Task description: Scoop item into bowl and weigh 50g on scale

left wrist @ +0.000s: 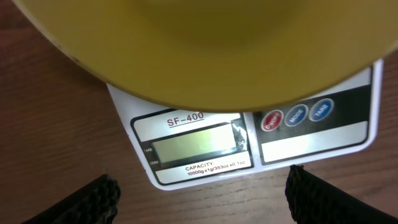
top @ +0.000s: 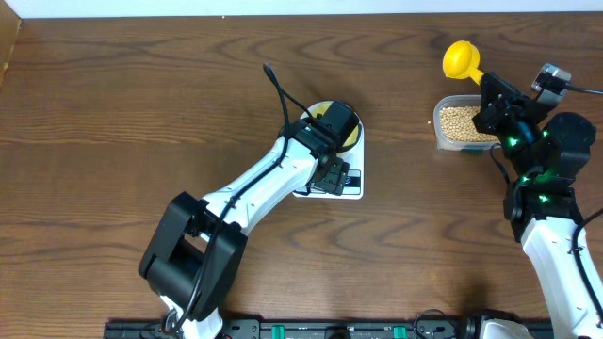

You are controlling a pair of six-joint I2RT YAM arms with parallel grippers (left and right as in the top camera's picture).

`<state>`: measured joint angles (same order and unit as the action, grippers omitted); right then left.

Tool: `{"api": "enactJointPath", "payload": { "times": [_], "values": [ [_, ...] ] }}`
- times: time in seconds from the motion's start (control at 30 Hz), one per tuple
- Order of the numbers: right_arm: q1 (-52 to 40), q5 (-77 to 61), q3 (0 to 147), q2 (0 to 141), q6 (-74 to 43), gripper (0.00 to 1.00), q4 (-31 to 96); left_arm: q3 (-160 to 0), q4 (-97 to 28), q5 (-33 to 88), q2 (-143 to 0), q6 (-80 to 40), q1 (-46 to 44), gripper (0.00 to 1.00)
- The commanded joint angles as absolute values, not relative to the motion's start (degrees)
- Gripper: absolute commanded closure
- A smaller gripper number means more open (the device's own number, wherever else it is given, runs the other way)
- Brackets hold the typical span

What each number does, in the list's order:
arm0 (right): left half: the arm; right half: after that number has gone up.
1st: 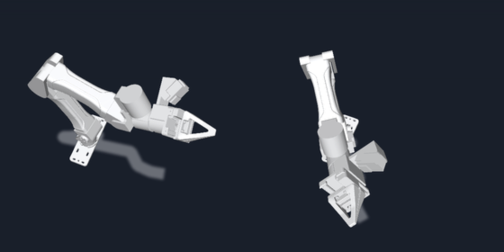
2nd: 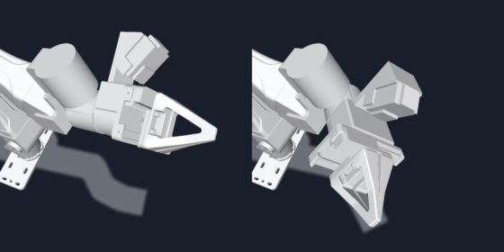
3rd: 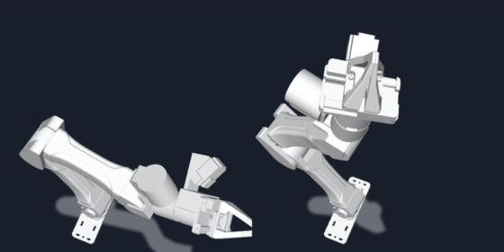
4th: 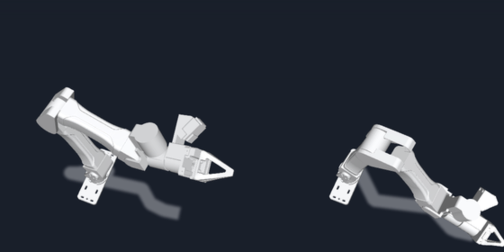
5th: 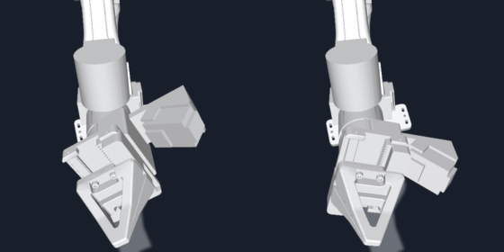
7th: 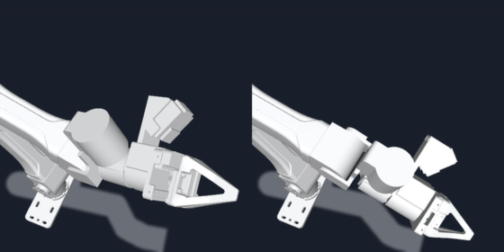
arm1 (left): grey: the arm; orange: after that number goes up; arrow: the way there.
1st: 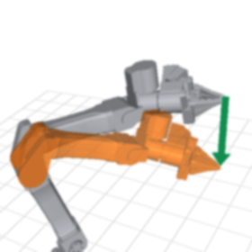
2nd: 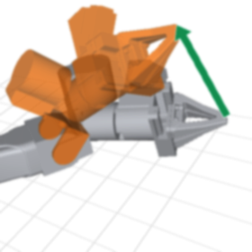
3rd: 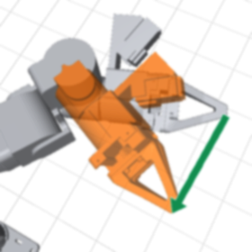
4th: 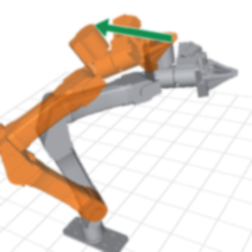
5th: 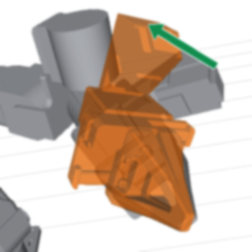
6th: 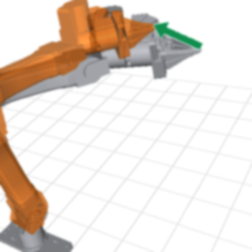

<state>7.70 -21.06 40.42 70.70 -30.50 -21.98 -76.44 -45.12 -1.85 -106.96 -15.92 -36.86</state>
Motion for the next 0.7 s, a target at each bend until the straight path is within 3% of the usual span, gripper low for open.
{"api": "enactJointPath", "payload": {
  "times": [0.0,0.67],
  "values": [
    [7.94,-20.97,41.32,70.04,-29.47,0.99,-22.02,-76.2,-44.86,-2.2,-107.55,-17.39,-36.73,0.12],
    [7.94,-21.37,41.3,70.04,-29.47,0.99,-22.02,-76.18,-43.57,-2.22,-108.71,-17.91,-36.73,0.12]
  ]
}}
